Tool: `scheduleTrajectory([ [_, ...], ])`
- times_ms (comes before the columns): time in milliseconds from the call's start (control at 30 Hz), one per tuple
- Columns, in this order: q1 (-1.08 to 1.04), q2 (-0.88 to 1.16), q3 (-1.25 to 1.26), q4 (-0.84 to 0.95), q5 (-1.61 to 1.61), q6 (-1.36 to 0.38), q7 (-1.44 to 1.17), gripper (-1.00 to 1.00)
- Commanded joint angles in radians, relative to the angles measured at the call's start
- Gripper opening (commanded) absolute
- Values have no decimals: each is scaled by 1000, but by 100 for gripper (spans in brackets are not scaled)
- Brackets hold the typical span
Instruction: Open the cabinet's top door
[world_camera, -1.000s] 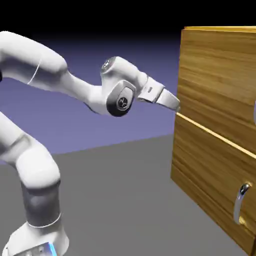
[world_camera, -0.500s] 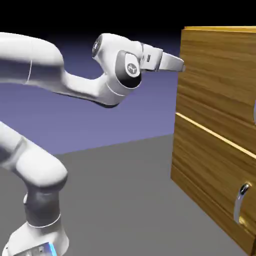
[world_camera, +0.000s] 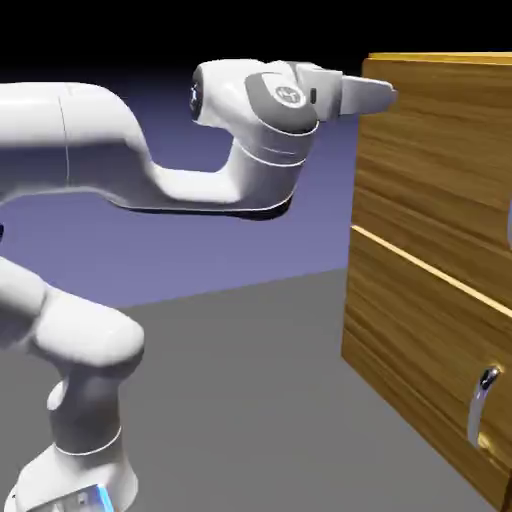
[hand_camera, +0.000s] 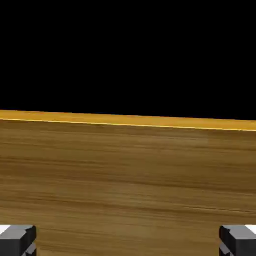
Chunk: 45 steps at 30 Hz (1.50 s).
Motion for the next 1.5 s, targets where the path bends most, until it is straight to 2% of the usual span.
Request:
scheduleTrajectory([
  [0, 17, -7, -20, 14, -44, 3, 30, 0],
  [833, 441, -170, -519, 365, -1131, 75, 773, 0],
  [900, 449, -172, -527, 371, -1149, 76, 786, 0],
  [1067, 625, -143, -622, 514, -1149, 68, 786, 0],
  [1100, 625, -143, -622, 514, -1149, 68, 786, -100],
  [1467, 264, -66, -414, 192, -1148, -114, 923, -100],
])
